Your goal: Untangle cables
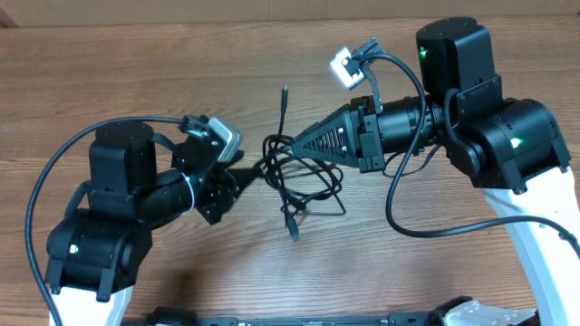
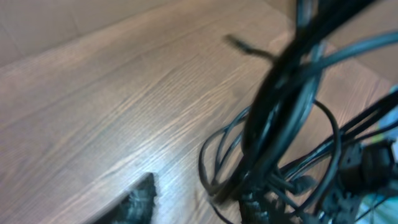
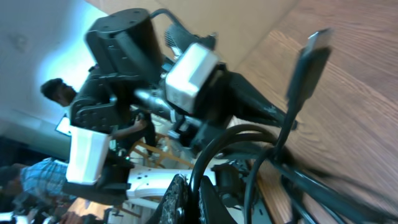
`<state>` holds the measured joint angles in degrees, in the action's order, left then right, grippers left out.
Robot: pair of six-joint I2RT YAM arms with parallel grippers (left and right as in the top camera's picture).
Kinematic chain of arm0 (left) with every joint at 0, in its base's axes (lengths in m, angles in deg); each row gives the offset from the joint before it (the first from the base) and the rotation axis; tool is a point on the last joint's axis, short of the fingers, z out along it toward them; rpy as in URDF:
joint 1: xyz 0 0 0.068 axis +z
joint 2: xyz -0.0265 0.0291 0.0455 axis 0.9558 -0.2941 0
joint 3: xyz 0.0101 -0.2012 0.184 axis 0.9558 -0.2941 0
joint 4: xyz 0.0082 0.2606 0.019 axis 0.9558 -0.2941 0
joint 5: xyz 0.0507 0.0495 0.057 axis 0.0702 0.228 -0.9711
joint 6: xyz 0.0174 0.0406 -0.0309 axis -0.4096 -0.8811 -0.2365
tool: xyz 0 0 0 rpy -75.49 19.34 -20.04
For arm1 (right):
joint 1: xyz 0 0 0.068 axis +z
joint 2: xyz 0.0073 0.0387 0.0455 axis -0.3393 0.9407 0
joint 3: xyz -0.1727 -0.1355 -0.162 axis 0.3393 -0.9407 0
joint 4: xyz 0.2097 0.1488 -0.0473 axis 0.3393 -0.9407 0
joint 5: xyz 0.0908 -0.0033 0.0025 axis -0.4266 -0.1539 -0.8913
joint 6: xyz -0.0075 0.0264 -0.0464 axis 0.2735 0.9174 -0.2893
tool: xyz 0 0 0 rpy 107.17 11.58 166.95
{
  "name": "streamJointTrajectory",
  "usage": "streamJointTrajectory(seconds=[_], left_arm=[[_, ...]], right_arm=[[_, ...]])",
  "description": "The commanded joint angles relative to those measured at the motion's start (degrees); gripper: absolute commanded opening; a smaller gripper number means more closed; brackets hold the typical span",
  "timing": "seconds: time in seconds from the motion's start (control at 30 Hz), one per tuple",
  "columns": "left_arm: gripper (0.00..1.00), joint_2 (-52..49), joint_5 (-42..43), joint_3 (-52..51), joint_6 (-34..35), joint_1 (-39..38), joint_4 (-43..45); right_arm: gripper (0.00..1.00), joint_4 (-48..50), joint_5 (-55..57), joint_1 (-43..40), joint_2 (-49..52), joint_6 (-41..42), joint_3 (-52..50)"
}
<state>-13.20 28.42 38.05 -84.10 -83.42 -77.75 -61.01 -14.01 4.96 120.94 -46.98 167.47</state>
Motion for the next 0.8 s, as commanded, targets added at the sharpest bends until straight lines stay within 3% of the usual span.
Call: streamJointTrajectory(seconds=[0.0, 0.03, 0.13, 0.5, 0.6, 0.77], left_arm=[[0.1, -0.9, -0.2, 0.9, -0.7, -0.2, 0.2], [0.08, -1.1, -0.2, 0.9, -0.7, -0.2, 0.3], [0.12, -1.8, 0.0, 0.9, -0.7, -0.2, 0.5], [0.05, -2.1, 0.0, 0.9, -0.7, -0.2, 0.5], [0.27, -2.1, 0.6, 0.9, -0.7, -0.2, 0.4], [0.34, -2.1, 2.6, 0.9, -0.7, -0.2, 1.1]], right_arm=[[0.04, 1.2, -4.9, -0.1, -1.3, 2.4, 1.9], [0.04, 1.6, -5.9, -0.1, -1.3, 2.7, 1.9], [0.04, 2.2, -6.4, -0.1, -1.3, 2.7, 1.9], [0.04, 2.8, -6.3, -0.1, -1.3, 2.7, 1.9], [0.04, 2.8, -6.2, -0.1, -1.3, 2.7, 1.9], [0.04, 3.4, -6.0, -0.1, -1.3, 2.7, 1.9]])
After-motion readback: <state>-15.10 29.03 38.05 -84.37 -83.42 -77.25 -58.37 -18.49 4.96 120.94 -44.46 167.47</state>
